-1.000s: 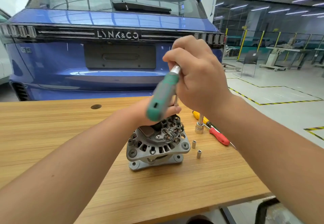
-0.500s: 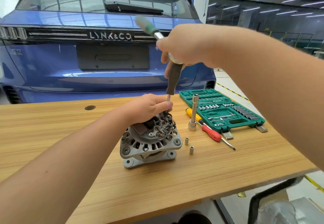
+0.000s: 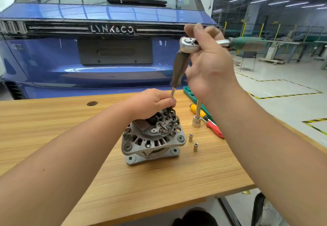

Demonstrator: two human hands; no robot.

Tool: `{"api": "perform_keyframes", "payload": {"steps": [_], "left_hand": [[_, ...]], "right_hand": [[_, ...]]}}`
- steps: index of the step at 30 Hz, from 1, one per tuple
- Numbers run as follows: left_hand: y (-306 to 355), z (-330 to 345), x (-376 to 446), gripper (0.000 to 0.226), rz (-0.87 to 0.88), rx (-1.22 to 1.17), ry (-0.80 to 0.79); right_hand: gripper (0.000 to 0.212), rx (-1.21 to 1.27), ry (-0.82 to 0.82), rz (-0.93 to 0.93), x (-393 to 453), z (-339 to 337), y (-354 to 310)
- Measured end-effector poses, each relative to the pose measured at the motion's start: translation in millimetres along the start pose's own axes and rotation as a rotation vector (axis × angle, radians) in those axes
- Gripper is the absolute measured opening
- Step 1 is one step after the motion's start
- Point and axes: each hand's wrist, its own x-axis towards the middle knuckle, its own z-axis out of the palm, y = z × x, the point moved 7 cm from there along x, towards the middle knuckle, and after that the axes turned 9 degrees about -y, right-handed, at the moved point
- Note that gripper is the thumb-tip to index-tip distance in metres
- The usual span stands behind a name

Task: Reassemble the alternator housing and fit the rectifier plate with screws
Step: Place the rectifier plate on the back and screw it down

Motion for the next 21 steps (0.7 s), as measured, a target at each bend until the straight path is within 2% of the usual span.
{"api": "perform_keyframes", "payload": {"steps": [2, 3, 7, 9, 10, 11, 13, 18, 21], "left_hand": [[-3, 0, 1, 0.025, -0.014, -0.006, 0.008], [-3, 0, 1, 0.026, -0.021, -0.013, 0.014], [0, -1, 1, 0.032, -0.011, -0.041, 0.028], [-1, 1, 3, 0.033, 0.004, -0.032, 0.031], [-2, 2, 5, 0.027, 0.009, -0.039, 0.032], [-2, 2, 6, 0.021, 0.009, -0.048, 0.034], [-3, 1, 5, 0.024, 0.000, -0.037, 0.039], [1, -2, 1, 0.026, -0.019, -0.009, 0.032], [1, -2, 1, 0.026, -0.019, -0.027, 0.036]], "right_hand": [[0.008, -0.310, -0.066, -0.110, -4, 2, -3], [0.016, -0.474, -0.088, -0.187, -7, 3, -6], [0.019, -1.113, -0.177, -0.800, -28, 22, -27], [0.016, -1.356, -0.222, -0.980, -34, 31, -26], [0.016, -1.458, -0.245, -1.007, -34, 35, -25], [0.016, -1.551, -0.272, -1.004, -32, 38, -26], [0.025, -1.736, -0.330, -0.922, -25, 44, -26], [0.081, -2.186, -0.524, -0.504, -6, 62, -22], [0.085, -2.314, -0.682, -0.426, 4, 73, -23]]}}
